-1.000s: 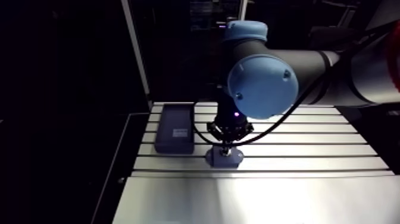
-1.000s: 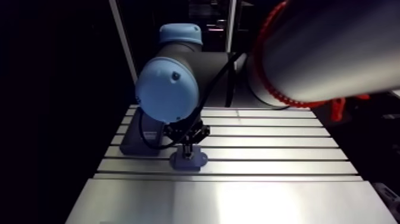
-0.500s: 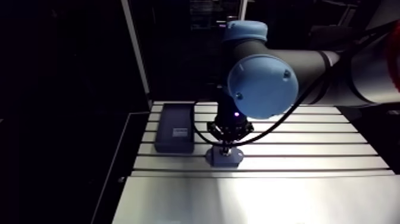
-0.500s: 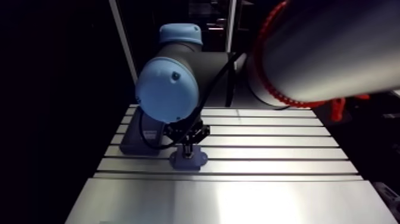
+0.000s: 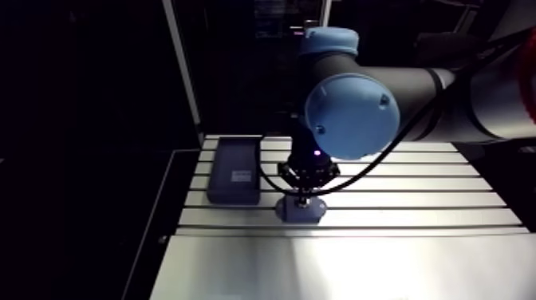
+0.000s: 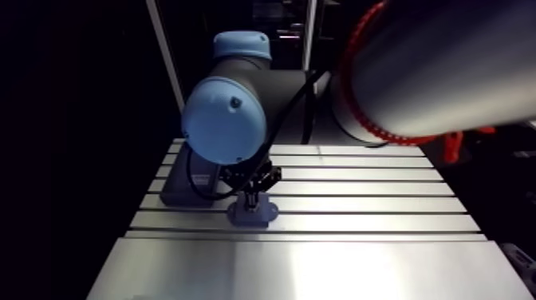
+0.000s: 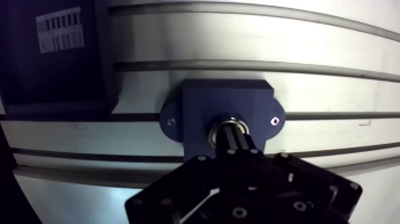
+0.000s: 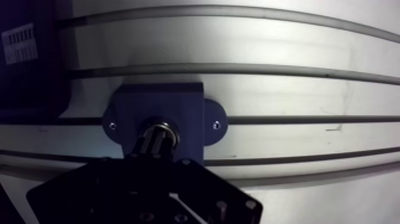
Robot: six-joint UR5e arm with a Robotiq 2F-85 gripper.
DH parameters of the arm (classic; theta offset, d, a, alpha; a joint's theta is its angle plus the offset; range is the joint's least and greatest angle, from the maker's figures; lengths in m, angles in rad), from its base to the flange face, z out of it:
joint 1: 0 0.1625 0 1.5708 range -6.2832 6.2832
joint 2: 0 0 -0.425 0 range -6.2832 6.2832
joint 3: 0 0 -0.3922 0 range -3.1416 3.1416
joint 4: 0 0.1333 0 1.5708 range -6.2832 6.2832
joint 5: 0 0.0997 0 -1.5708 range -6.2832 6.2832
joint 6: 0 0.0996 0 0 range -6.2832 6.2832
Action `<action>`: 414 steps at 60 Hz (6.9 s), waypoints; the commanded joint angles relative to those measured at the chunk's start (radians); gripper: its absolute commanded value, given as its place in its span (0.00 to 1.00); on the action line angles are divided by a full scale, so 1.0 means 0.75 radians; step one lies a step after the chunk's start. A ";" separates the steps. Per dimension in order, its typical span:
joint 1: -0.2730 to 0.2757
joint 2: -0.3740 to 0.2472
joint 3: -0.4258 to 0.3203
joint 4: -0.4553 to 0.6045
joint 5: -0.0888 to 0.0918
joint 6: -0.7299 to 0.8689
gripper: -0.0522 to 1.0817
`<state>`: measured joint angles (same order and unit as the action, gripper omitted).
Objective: Pick up the bearing and press it into the housing until flush.
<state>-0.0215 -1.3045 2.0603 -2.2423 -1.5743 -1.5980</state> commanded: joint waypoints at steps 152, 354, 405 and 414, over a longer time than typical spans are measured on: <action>0.002 0.020 0.011 -0.020 -0.002 -0.007 0.99; 0.023 -0.329 -0.495 0.840 0.000 -0.087 0.05; 0.000 -0.350 -0.727 0.997 -0.002 -0.098 0.05; 0.000 -0.350 -0.722 0.997 0.000 -0.098 0.05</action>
<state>-0.0207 -1.5676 1.5183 -1.4967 -1.5763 -1.6710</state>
